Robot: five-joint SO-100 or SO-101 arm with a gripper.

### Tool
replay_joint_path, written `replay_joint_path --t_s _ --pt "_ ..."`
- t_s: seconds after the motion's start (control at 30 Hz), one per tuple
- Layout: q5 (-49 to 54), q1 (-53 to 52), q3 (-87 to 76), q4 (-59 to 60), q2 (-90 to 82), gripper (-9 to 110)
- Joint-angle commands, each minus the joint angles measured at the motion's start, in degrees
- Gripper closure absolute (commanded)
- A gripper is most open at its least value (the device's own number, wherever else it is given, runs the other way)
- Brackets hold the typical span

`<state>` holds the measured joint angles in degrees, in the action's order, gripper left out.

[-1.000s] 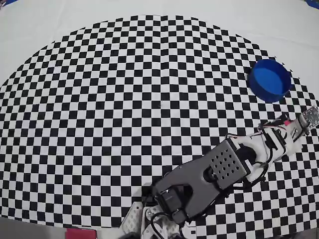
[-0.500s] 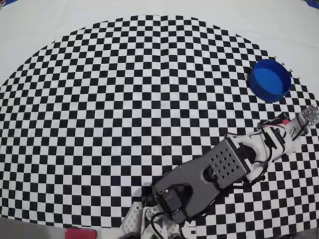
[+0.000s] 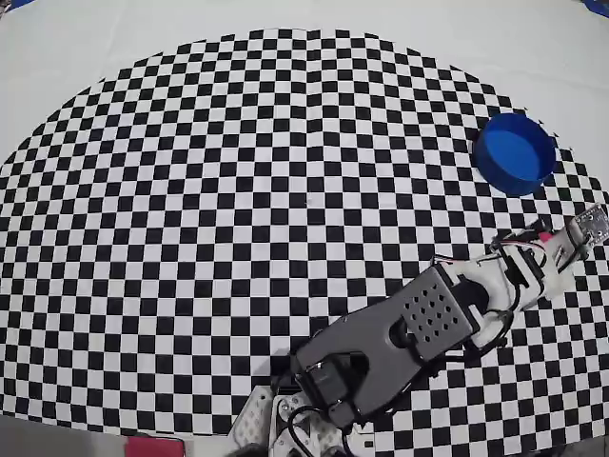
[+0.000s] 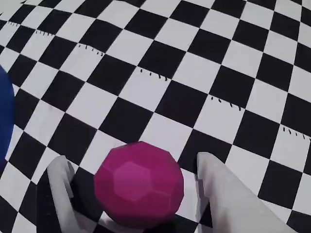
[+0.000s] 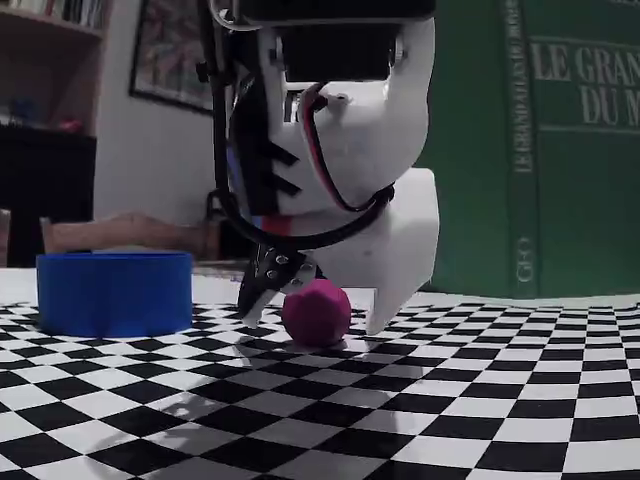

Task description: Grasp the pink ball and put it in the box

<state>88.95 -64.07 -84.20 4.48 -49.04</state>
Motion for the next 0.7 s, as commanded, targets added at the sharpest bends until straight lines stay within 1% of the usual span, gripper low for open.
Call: replay_joint_path --t_s 0.0,0.67 --pt "0.26 -0.70 1.85 -0.18 -0.26 71" --pt "0.26 -0.26 2.64 -0.53 0.44 71"
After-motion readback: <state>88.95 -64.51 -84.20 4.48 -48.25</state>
